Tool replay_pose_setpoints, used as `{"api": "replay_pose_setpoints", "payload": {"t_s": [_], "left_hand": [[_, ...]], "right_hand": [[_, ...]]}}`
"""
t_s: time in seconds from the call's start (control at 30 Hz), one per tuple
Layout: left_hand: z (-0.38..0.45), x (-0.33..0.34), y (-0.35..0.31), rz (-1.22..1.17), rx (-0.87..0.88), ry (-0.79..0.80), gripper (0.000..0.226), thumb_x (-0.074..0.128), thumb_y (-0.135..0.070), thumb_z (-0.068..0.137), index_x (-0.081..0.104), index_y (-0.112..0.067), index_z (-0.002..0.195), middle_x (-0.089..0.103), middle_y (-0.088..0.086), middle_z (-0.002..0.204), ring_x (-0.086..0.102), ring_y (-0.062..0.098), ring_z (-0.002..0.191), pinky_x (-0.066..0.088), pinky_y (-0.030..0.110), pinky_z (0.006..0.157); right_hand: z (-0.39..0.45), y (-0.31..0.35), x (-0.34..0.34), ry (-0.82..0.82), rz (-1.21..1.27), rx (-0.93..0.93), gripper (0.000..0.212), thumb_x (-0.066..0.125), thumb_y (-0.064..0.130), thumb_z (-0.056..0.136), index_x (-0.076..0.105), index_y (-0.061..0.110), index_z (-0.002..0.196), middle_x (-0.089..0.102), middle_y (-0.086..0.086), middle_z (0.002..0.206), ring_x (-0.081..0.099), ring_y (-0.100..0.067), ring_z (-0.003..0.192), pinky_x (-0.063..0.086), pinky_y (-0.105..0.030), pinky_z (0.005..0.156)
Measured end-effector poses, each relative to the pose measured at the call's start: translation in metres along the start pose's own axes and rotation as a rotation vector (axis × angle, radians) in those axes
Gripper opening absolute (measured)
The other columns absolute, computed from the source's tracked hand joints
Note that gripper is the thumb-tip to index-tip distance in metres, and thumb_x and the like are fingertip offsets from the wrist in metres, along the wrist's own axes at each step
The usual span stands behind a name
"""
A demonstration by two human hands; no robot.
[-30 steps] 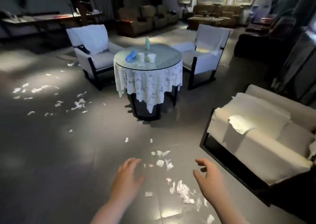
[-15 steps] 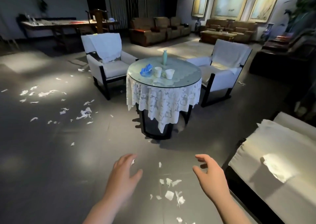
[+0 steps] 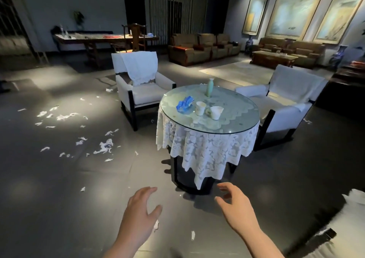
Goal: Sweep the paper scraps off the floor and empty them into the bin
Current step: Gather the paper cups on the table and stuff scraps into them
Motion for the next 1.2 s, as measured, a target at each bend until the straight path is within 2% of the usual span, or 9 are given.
{"api": "replay_pose_setpoints", "payload": {"t_s": [0.13, 0.27, 0.47, 0.57, 0.77, 0.87, 1.03, 1.13, 1.2], "left_hand": [[0.085, -0.004, 0.014, -0.026, 0.029, 0.014, 0.046, 0.065, -0.026, 0.092, 0.051, -0.032, 0.135, 0.044, -0.014, 0.139, 0.037, 0.011, 0.131, 0.027, 0.020, 0.103], [0.181, -0.020, 0.035, -0.013, 0.023, 0.074, 0.045, 0.064, -0.026, 0.093, 0.050, -0.031, 0.136, 0.043, -0.013, 0.140, 0.037, 0.010, 0.129, 0.031, 0.025, 0.106], [0.307, -0.037, 0.037, -0.025, 0.033, 0.082, 0.042, 0.065, -0.022, 0.093, 0.054, -0.029, 0.133, 0.046, -0.015, 0.131, 0.039, 0.011, 0.126, 0.033, 0.026, 0.101], [0.350, -0.017, 0.023, -0.055, 0.079, 0.131, 0.041, 0.064, -0.021, 0.094, 0.053, -0.031, 0.132, 0.044, -0.019, 0.127, 0.037, 0.004, 0.119, 0.029, 0.021, 0.096], [0.443, 0.042, -0.006, -0.035, 0.133, 0.246, 0.045, 0.065, -0.023, 0.093, 0.050, -0.030, 0.136, 0.042, -0.019, 0.128, 0.045, 0.011, 0.124, 0.035, 0.024, 0.099], [0.491, 0.067, -0.031, -0.036, 0.189, 0.282, 0.048, 0.065, -0.021, 0.092, 0.050, -0.028, 0.137, 0.042, -0.019, 0.132, 0.041, 0.003, 0.123, 0.031, 0.019, 0.096], [0.576, 0.117, -0.082, -0.021, 0.252, 0.333, 0.054, 0.066, -0.019, 0.091, 0.047, -0.025, 0.141, 0.040, -0.019, 0.132, 0.039, 0.008, 0.132, 0.028, 0.020, 0.103], [0.606, 0.141, -0.099, -0.083, 0.252, 0.341, 0.055, 0.070, -0.016, 0.088, 0.049, -0.024, 0.139, 0.044, -0.016, 0.129, 0.042, 0.008, 0.127, 0.028, 0.021, 0.100], [0.615, 0.155, -0.102, -0.098, 0.231, 0.380, 0.056, 0.071, -0.017, 0.088, 0.048, -0.027, 0.138, 0.044, -0.016, 0.130, 0.041, 0.007, 0.126, 0.030, 0.022, 0.099]], "right_hand": [[0.078, 0.015, 0.030, -0.017, 0.002, 0.050, 0.033, 0.062, 0.022, 0.086, 0.057, 0.030, 0.118, 0.060, 0.013, 0.112, 0.056, -0.004, 0.097, 0.043, -0.020, 0.079], [0.159, 0.047, 0.060, -0.010, 0.010, 0.104, 0.035, 0.061, 0.025, 0.086, 0.056, 0.030, 0.120, 0.059, 0.013, 0.114, 0.058, -0.005, 0.095, 0.050, -0.025, 0.083], [0.257, 0.078, 0.074, -0.077, 0.017, 0.129, 0.037, 0.059, 0.024, 0.089, 0.054, 0.029, 0.125, 0.057, 0.013, 0.121, 0.055, -0.006, 0.105, 0.044, -0.023, 0.082], [0.289, 0.064, 0.073, -0.099, 0.014, 0.176, 0.037, 0.060, 0.023, 0.088, 0.054, 0.030, 0.124, 0.057, 0.015, 0.122, 0.054, -0.004, 0.102, 0.042, -0.021, 0.079], [0.381, 0.025, 0.063, -0.152, 0.040, 0.271, 0.035, 0.059, 0.024, 0.090, 0.053, 0.029, 0.124, 0.056, 0.011, 0.124, 0.054, -0.005, 0.099, 0.044, -0.023, 0.076], [0.436, 0.016, 0.050, -0.183, 0.085, 0.255, 0.038, 0.059, 0.021, 0.090, 0.052, 0.026, 0.127, 0.056, 0.008, 0.127, 0.053, -0.007, 0.101, 0.046, -0.024, 0.080], [0.515, -0.010, 0.015, -0.252, 0.055, 0.285, 0.041, 0.061, 0.020, 0.089, 0.051, 0.024, 0.129, 0.055, 0.005, 0.128, 0.051, -0.007, 0.098, 0.039, -0.022, 0.077], [0.547, -0.024, 0.009, -0.257, 0.012, 0.324, 0.044, 0.062, 0.021, 0.087, 0.051, 0.025, 0.130, 0.054, 0.005, 0.130, 0.052, -0.009, 0.105, 0.040, -0.022, 0.078], [0.562, -0.030, 0.012, -0.246, -0.019, 0.345, 0.048, 0.064, 0.021, 0.086, 0.050, 0.024, 0.131, 0.053, 0.004, 0.131, 0.050, -0.013, 0.115, 0.043, -0.026, 0.086]]}}
Point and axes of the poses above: each hand's wrist, its own z-axis towards the middle knuckle, its own x-axis out of the palm, y = z × x, the point moved 6 cm from there along z, towards the middle knuckle
